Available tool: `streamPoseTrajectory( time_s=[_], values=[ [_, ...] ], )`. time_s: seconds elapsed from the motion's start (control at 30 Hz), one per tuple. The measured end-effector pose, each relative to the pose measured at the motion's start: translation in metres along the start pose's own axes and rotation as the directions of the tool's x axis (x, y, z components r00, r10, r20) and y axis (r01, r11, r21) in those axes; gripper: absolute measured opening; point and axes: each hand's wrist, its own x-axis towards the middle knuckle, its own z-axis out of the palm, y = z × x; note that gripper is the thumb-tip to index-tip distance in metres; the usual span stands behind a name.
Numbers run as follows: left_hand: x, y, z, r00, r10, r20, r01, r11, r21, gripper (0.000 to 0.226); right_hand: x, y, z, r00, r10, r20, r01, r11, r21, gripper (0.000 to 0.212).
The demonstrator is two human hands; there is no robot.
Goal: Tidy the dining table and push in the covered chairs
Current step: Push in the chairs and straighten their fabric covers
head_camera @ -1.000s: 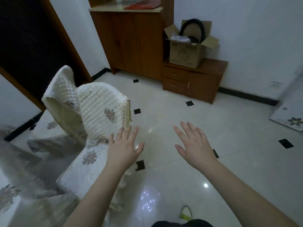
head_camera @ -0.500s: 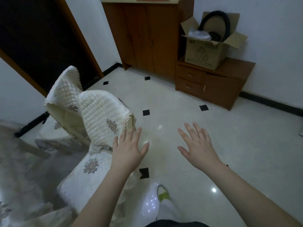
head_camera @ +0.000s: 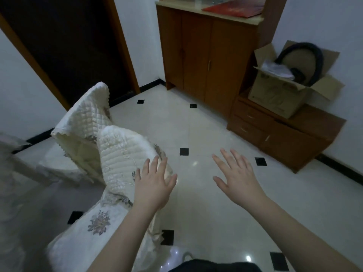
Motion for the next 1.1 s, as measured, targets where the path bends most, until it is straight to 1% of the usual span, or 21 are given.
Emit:
streamPoseTrajectory(
  time_s=[0.13, 0.23, 0.3, 0.4, 0.53, 0.7, 0.8, 0.93, 1.03, 1.1],
  values=[
    [0.036, -0.008, 0.001, 0.999, -0.044, -0.015, 0.045, 0.999, 0.009, 0.069, 0.047, -0.002, 0.012, 0.997, -0.075, 0.031, 0.074, 0.997, 0.024, 0.062],
    [0.059, -0.007, 0.009, 0.991, -0.115, -0.072, 0.115, 0.993, -0.015, 0.078, 0.088, 0.002, 0.021, 0.983, -0.172, 0.056, 0.171, 0.985, 0.025, 0.062],
    [0.074, -0.009, 0.016, 0.984, -0.162, -0.080, 0.160, 0.987, -0.023, 0.083, 0.118, 0.008, 0.026, 0.976, -0.212, 0.052, 0.210, 0.977, 0.033, 0.061],
    [0.103, -0.014, 0.023, 0.968, -0.233, -0.093, 0.236, 0.971, 0.025, 0.090, 0.163, 0.020, 0.033, 0.966, -0.257, 0.037, 0.255, 0.965, 0.054, 0.061],
    [0.144, -0.013, 0.024, 0.926, -0.355, -0.125, 0.365, 0.929, 0.065, 0.085, 0.225, 0.046, 0.046, 0.933, -0.357, 0.051, 0.350, 0.930, 0.110, 0.061],
    [0.176, -0.001, 0.020, 0.846, -0.507, -0.168, 0.518, 0.855, 0.031, 0.082, 0.292, 0.062, 0.045, 0.889, -0.456, 0.030, 0.448, 0.882, 0.147, 0.059],
    [0.181, -0.002, 0.023, 0.800, -0.584, -0.135, 0.592, 0.806, 0.023, 0.083, 0.327, 0.055, 0.049, 0.843, -0.537, 0.021, 0.524, 0.831, 0.189, 0.060],
    [0.176, -0.017, 0.031, 0.697, -0.709, -0.105, 0.716, 0.697, 0.042, 0.088, 0.366, 0.017, 0.060, 0.770, -0.639, 0.004, 0.621, 0.749, 0.230, 0.059],
    [0.170, -0.035, 0.036, 0.649, -0.756, -0.088, 0.761, 0.646, 0.062, 0.096, 0.391, -0.027, 0.069, 0.666, -0.746, -0.021, 0.730, 0.646, 0.224, 0.059],
    [0.169, -0.045, 0.041, 0.622, -0.779, -0.082, 0.783, 0.620, 0.048, 0.100, 0.405, -0.060, 0.075, 0.582, -0.812, -0.032, 0.796, 0.562, 0.226, 0.068]
  ],
)
